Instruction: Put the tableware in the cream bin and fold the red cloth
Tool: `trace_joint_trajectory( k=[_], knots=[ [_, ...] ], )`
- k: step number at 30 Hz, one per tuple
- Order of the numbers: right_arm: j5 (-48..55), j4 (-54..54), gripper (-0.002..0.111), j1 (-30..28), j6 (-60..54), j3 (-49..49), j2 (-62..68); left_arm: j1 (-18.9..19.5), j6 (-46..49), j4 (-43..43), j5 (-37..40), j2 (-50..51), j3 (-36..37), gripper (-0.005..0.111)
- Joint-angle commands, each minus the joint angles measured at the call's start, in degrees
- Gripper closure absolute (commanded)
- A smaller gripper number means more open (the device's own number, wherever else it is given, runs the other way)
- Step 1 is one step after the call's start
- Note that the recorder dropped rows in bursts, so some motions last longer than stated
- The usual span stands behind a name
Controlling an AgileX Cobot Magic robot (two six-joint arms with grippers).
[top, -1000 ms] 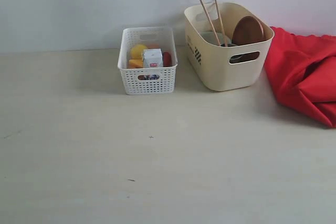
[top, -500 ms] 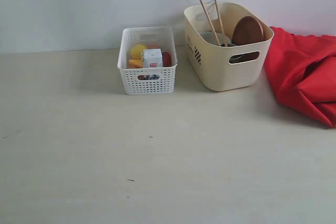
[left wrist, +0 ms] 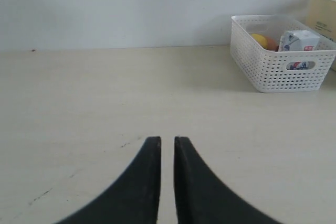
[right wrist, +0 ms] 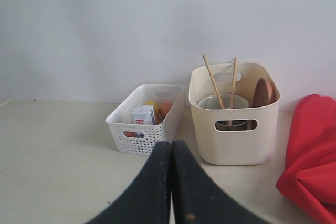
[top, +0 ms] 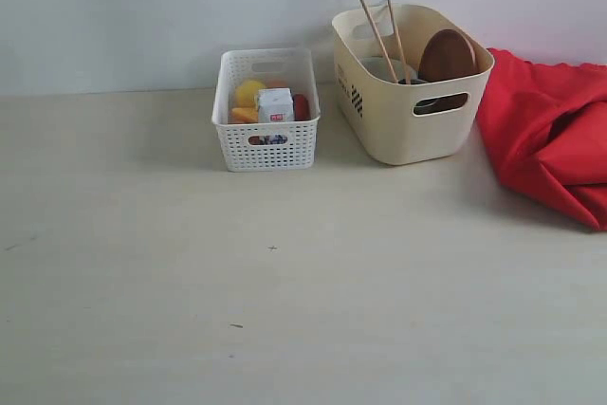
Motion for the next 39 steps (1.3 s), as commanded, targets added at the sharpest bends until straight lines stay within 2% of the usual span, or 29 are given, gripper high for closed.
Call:
trace_joint_trajectory(
  k=[1,13,17,27,35,39],
  knots=[
    [-0.4,0.2,0.108,0.2,-0.1,0.1,0.2,0.1,0.2,-0.3,-0.6,-0.3,0.1,0.095],
    [-0.4,0.2,0.108,0.2,-0.1,0.1,0.2,0.1,0.2,-0.3,0.2,-0.3,0.1,0.095],
    [-2.2,-3.1,0.108,0.2,-5.2,0.1,0.2,0.1,0.2,-0.3,0.2,-0.3,0.1,0.095],
    [-2.1,-2.8,0.108,0.2,-5.3,0.2,0.2,0.1,0.2,-0.3,0.2,-0.3,0.1,0.095],
    [-4.5,-3.0,0.108,-0.3,-5.4,4.1,0.2,0.1,0.2,-0.3,0.2,-0.3,0.1,0.095],
    [-6.1,-7.0,0.108,-1.5,-2.8,7.7,-1.7,0.1,0.2,-0.3,0.2,-0.3,0.1,0.095]
  ],
)
